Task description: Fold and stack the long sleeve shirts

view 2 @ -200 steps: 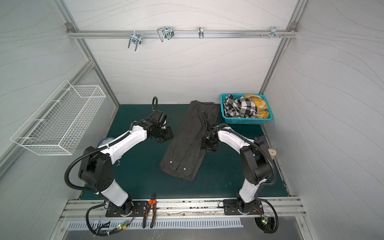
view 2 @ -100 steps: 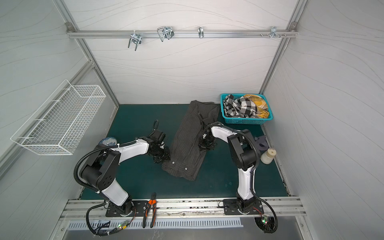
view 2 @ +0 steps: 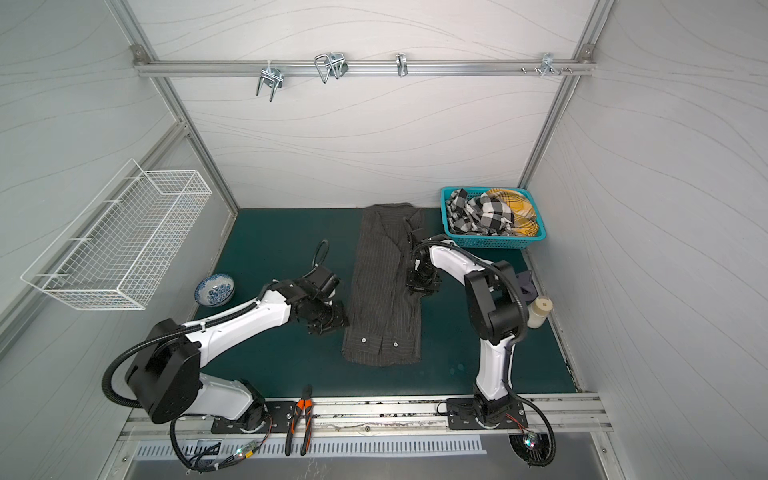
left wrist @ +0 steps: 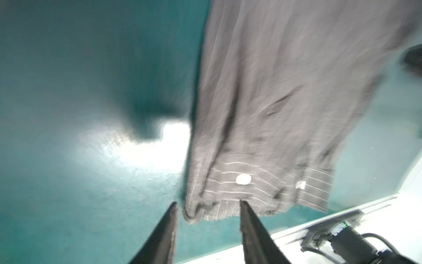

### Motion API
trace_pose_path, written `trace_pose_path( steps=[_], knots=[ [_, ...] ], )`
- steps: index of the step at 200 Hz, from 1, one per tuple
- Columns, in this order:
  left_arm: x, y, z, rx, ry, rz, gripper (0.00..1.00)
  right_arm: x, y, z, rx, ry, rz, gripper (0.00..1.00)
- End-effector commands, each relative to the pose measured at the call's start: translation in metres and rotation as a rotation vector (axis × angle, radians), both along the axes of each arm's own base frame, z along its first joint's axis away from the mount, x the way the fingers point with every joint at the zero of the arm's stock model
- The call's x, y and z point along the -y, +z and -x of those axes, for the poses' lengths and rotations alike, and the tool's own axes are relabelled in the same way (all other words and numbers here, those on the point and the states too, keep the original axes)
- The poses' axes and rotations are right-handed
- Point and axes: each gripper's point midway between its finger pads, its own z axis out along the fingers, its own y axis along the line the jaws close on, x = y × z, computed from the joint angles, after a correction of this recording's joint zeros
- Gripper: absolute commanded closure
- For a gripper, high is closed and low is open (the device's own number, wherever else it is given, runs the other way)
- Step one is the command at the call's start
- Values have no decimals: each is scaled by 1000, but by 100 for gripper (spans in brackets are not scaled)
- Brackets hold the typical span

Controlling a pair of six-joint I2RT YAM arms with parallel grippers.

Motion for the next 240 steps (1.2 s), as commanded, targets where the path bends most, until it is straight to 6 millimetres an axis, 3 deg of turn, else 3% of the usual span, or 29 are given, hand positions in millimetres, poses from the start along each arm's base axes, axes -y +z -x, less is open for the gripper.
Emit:
trace_pose_path(
  steps=[1, 45, 73, 108, 139, 160, 182, 196, 240],
  knots=[
    [-5, 21, -50, 69, 6, 0, 55, 3, 28, 23, 25, -10, -20, 65],
    [17, 1, -129, 57, -52, 16, 60, -67, 33, 74, 19, 49, -232, 69],
    [18, -19, -158, 19, -30, 36, 60, -87, 15, 89, -19, 50, -265, 68],
    [26, -39, -166, -10, -43, 56, 60, -94, 2, 91, -53, 50, -264, 71],
    [30, -53, -162, -35, -49, 75, 69, -97, -1, 93, -61, 51, -268, 74],
    [28, -38, -167, 22, -28, 82, 68, -98, -2, 94, -61, 48, -273, 78],
    [25, -13, -180, 115, -22, 64, 59, -101, -10, 96, -88, 41, -282, 81],
    [30, -8, -189, 133, -39, 73, 56, -102, -20, 98, -112, 35, -284, 83],
    [47, -44, -197, 36, -76, 107, 63, -98, -41, 105, -158, 13, -252, 86]
  ],
)
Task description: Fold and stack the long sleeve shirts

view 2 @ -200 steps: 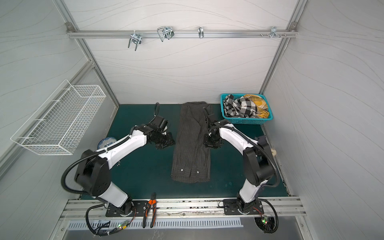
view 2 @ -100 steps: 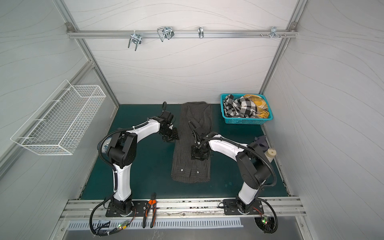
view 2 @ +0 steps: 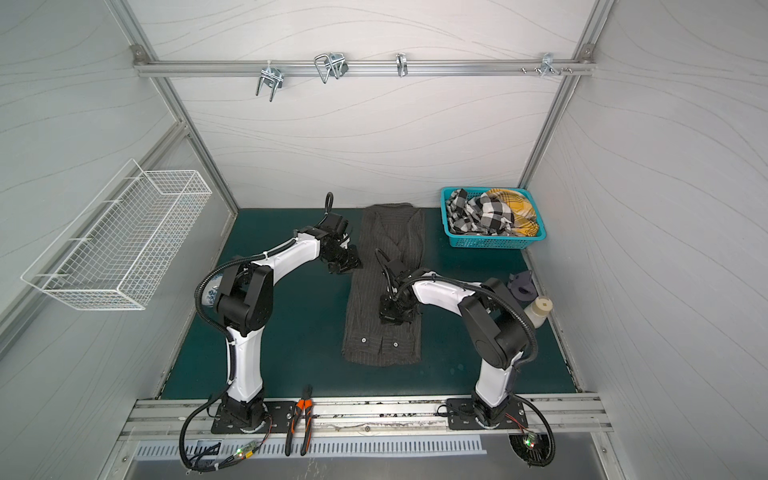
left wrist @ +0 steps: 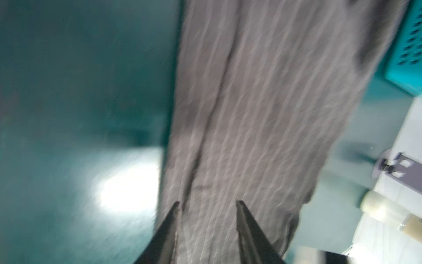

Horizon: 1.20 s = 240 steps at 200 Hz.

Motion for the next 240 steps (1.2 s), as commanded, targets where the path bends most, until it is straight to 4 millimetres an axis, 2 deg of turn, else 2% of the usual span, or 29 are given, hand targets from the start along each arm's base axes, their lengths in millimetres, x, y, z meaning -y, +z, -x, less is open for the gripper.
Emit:
trace_pose_path(
  steps=[1, 34, 94, 127, 180, 191, 216, 240],
  knots=[
    [11, -22, -4, -41, -33, 24, 63, 0, -7, 7, -32, -11, 6, 86],
    [19, -34, -8, -56, -34, 58, 74, 2, -12, 10, -48, -16, 17, 88],
    [4, -51, -3, -98, -3, -32, 77, 3, -13, 12, -60, -19, 17, 90],
    [-5, -42, 0, -70, 11, -64, 66, 2, -11, 12, -57, -19, 12, 90],
    [-4, -49, 12, -106, -2, -54, 68, 2, -10, 12, -55, -18, 12, 90],
    [-2, -52, 17, -116, -8, -42, 72, 3, -10, 11, -52, -18, 12, 90],
    [1, -51, 21, -114, 4, -9, 86, 2, -10, 11, -51, -19, 13, 91],
    [3, -43, 18, -95, 22, 20, 93, 3, -10, 11, -50, -18, 13, 91]
  ],
)
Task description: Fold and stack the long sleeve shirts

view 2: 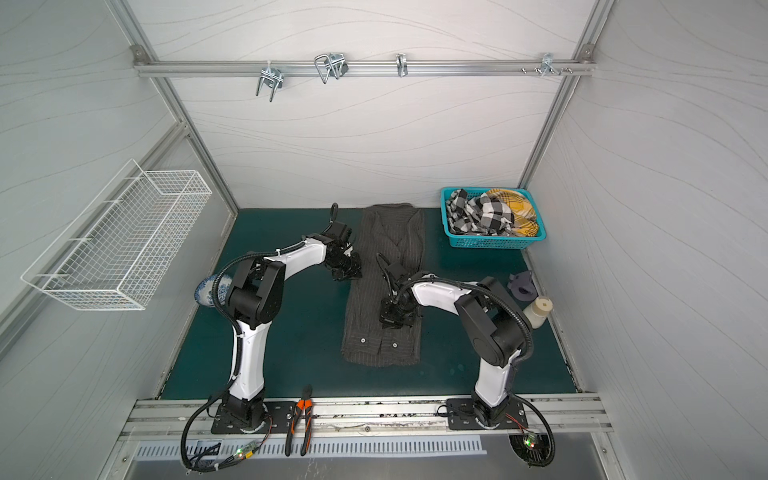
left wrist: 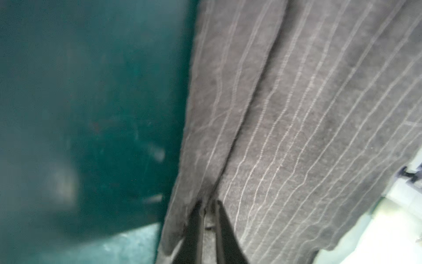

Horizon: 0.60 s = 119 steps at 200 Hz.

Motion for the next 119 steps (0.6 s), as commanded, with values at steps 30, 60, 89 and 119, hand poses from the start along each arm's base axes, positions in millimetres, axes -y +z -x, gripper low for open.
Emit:
trace_pose_path(
  steps=[30, 60, 89, 119],
  knots=[
    [7, 22, -1, 32, 49, 75, 100, 4, -5, 8, -24, -5, 19, 91],
    [-2, 35, -1, 56, 92, 79, 100, 4, -2, 7, -20, -9, 11, 91],
    [-18, 41, 5, 88, 125, 50, 100, 3, 4, 6, -8, -8, 5, 91],
    [-23, 24, 17, 52, 121, 31, 100, 4, 4, 7, -14, -10, 9, 91]
  ],
)
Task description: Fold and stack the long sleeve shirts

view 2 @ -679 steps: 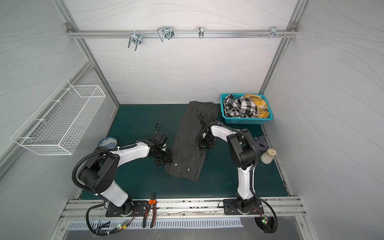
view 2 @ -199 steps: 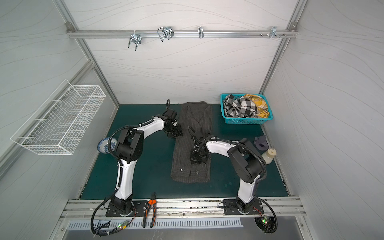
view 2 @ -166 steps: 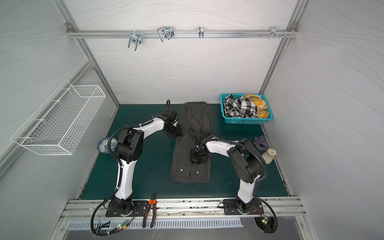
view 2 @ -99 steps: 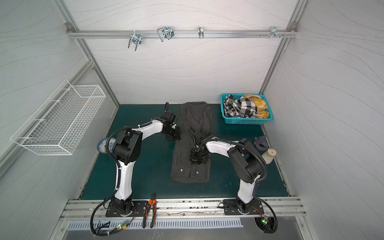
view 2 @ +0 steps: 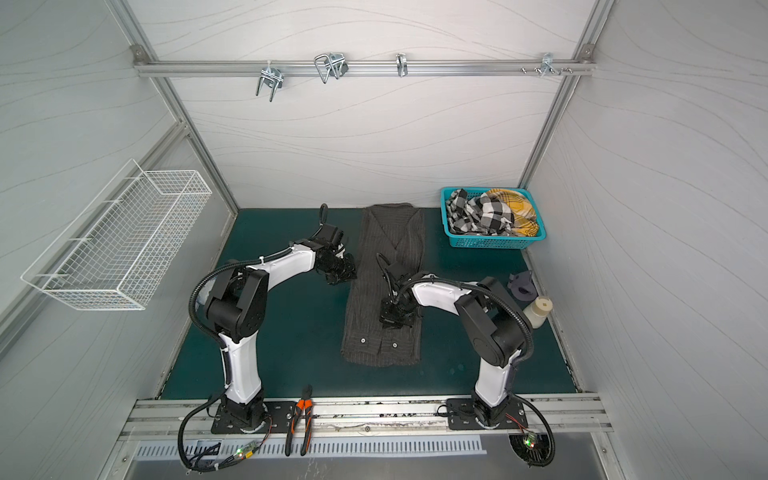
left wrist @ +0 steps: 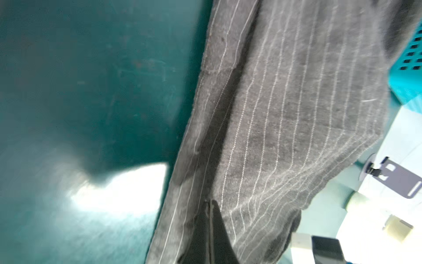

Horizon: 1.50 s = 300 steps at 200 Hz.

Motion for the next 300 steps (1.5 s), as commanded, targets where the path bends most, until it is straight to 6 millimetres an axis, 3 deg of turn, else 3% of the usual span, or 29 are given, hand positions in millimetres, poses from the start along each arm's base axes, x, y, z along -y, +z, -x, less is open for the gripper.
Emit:
trace_pose_path(
  steps=[1, 30, 65, 93, 120, 154, 183, 217, 237, 300],
  knots=[
    [-7, -6, -1, 8, 23, -18, 100, 3, 5, 6, -14, -9, 10, 91],
    [-8, -26, 7, -20, 24, -17, 100, 3, 9, 7, -13, -7, 7, 90],
    [-1, -45, 10, -99, 5, 5, 93, 5, 25, 5, 9, -5, 15, 75],
    [-4, -21, 8, -56, 17, 0, 72, 2, 38, 14, 29, 23, 9, 65],
    [-20, 11, 15, -24, 28, -74, 66, 1, 41, 32, 40, 67, 37, 54],
    [-35, 29, 45, -9, 42, -78, 65, -3, 39, 57, 35, 111, 75, 54],
    [-34, 19, 82, -65, 51, 4, 71, -5, 29, 74, 22, 137, 112, 55],
    [-40, 1, 120, -114, 90, 59, 74, 1, 18, 75, 7, 116, 158, 55],
    [-43, -1, 132, -126, 95, 66, 75, 4, 12, 77, -12, 103, 183, 55],
    [-50, 2, 152, -134, 103, 72, 73, -13, 4, 77, -30, 88, 104, 63]
  ],
)
